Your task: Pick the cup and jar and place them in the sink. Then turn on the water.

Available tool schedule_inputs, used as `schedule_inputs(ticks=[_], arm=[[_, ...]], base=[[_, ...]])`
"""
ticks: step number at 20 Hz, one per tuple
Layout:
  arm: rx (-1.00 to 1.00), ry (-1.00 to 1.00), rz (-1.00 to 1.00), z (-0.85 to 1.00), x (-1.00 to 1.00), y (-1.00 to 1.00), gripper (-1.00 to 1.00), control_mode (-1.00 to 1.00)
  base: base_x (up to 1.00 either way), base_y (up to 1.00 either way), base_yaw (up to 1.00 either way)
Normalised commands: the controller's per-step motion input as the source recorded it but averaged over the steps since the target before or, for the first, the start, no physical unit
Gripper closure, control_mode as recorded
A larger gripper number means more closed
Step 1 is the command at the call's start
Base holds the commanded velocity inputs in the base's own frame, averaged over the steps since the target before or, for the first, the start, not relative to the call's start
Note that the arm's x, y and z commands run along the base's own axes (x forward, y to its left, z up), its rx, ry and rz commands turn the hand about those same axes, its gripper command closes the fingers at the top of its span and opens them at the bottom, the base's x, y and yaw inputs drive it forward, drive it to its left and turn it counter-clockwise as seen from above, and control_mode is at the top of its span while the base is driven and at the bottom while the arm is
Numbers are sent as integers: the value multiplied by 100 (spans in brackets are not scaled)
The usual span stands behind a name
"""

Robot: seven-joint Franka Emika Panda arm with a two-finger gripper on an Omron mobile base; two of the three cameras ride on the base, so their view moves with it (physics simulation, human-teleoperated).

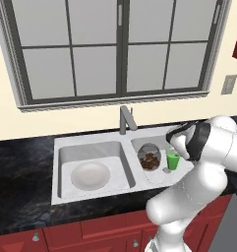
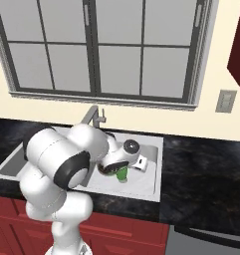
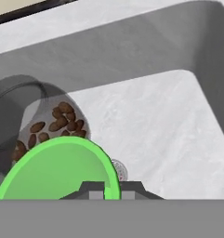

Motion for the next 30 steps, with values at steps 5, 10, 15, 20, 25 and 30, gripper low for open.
schedule_inputs(ticks=[5,10,15,20,25,30], arm=[[0,0,0,-23,22,-3,100,-100],[0,0,0,-26,21,-2,100,-100],[0,0,0,-27,13,-11,100,-100],[0,0,0,-32,6,-20,100,-100],[0,0,0,-35,14,-10,100,-100],[0,0,0,-29,18,0,-100,-100]], base=[[0,0,0],[0,0,0],[0,0,0],[0,0,0],[0,0,0],[0,0,0]])
